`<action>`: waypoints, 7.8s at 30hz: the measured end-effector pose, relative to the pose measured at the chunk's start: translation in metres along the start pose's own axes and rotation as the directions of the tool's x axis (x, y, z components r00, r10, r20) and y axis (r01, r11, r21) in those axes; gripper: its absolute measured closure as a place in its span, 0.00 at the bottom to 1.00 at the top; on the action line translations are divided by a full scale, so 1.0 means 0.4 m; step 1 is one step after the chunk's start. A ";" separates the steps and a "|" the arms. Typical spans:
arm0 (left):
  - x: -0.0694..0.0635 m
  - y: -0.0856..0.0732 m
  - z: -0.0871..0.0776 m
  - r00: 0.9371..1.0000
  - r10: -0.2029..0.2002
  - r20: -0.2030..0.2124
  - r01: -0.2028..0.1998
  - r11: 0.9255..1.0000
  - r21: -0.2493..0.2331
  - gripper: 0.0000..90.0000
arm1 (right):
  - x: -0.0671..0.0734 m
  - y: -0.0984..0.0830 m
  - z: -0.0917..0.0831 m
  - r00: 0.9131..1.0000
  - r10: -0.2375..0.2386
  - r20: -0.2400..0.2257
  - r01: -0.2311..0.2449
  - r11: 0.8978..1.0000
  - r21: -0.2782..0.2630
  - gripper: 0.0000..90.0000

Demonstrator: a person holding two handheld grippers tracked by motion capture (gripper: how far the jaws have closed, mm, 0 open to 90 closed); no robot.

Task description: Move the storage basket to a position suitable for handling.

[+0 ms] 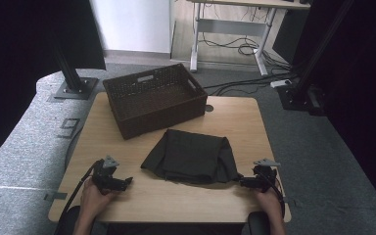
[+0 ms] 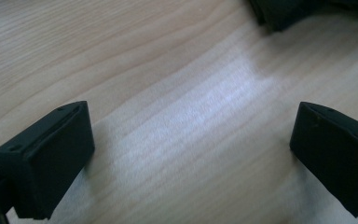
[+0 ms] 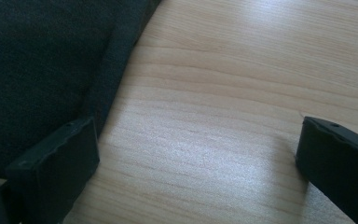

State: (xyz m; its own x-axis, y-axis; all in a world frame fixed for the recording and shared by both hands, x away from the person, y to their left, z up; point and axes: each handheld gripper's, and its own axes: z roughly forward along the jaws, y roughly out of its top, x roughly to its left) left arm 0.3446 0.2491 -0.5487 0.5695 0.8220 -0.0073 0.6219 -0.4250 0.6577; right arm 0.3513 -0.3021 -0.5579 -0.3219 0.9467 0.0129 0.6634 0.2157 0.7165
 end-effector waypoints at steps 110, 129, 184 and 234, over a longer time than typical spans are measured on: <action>-0.170 0.068 0.008 0.967 0.169 0.188 -0.178 0.984 0.029 0.77 | 0.210 0.089 0.012 0.914 -0.271 -0.303 0.307 0.949 0.078 0.72; -0.245 -0.038 -0.079 0.963 0.167 0.210 -0.175 0.984 0.020 0.73 | 0.261 -0.002 -0.084 0.885 -0.306 -0.350 0.353 0.932 0.079 0.71; 0.194 0.441 -0.105 0.987 -0.090 -0.131 0.079 0.993 -0.086 0.35 | 0.065 0.023 0.024 0.997 -0.061 -0.056 0.061 0.998 -0.001 0.00; 0.209 0.420 0.012 0.980 -0.159 -0.117 0.158 0.987 -0.019 0.79 | 0.066 0.023 0.025 0.995 -0.069 -0.065 0.069 0.998 -0.003 0.00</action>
State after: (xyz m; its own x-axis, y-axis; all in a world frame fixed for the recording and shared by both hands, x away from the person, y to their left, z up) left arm 0.4991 0.2447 -0.4425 0.3964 0.9178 -0.0240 0.6940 -0.2824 0.6623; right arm 0.3555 -0.2726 -0.5578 -0.4101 0.9120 0.0090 0.6376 0.2796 0.7178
